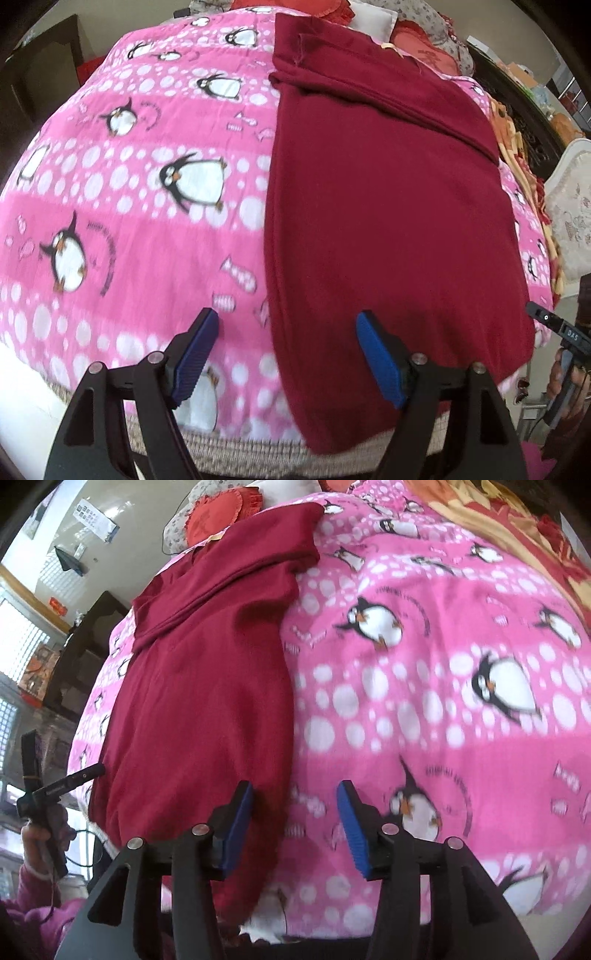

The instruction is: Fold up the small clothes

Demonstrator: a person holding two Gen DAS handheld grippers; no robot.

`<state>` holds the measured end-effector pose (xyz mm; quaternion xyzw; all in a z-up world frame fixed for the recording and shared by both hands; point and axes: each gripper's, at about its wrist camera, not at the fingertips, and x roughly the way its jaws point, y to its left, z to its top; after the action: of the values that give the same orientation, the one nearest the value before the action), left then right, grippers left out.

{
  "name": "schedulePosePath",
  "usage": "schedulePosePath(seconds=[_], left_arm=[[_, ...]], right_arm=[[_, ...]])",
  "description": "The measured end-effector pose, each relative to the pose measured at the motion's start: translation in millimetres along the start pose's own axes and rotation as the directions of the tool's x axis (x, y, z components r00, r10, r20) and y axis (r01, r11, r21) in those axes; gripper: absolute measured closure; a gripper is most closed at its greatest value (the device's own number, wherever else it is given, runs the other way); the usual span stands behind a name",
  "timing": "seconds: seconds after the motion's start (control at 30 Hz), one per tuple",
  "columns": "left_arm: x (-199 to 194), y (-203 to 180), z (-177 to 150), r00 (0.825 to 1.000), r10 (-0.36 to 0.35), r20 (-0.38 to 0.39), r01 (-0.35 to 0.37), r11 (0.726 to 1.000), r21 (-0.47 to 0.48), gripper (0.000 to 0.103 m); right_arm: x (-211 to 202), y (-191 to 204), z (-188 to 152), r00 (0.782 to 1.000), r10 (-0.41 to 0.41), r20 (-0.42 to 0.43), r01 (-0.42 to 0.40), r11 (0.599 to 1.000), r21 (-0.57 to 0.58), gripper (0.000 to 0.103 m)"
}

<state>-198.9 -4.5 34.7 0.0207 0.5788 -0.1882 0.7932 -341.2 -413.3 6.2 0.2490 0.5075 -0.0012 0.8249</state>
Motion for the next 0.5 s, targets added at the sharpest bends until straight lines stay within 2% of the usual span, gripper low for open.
schedulePosePath(seconds=[0.17,0.5], left_arm=[[-3,6,-16,0.999,-0.015,-0.042,0.014,1.000,-0.017,0.023],[-3,-2,-22,0.998,-0.044,-0.045,0.043,0.999,-0.021,0.022]], right_arm=[[-4,-1,-12,0.997,0.082,0.002,-0.082,0.996,0.029,0.079],[4,17,-23,0.989,0.140,-0.056,-0.142,0.989,-0.042,0.078]])
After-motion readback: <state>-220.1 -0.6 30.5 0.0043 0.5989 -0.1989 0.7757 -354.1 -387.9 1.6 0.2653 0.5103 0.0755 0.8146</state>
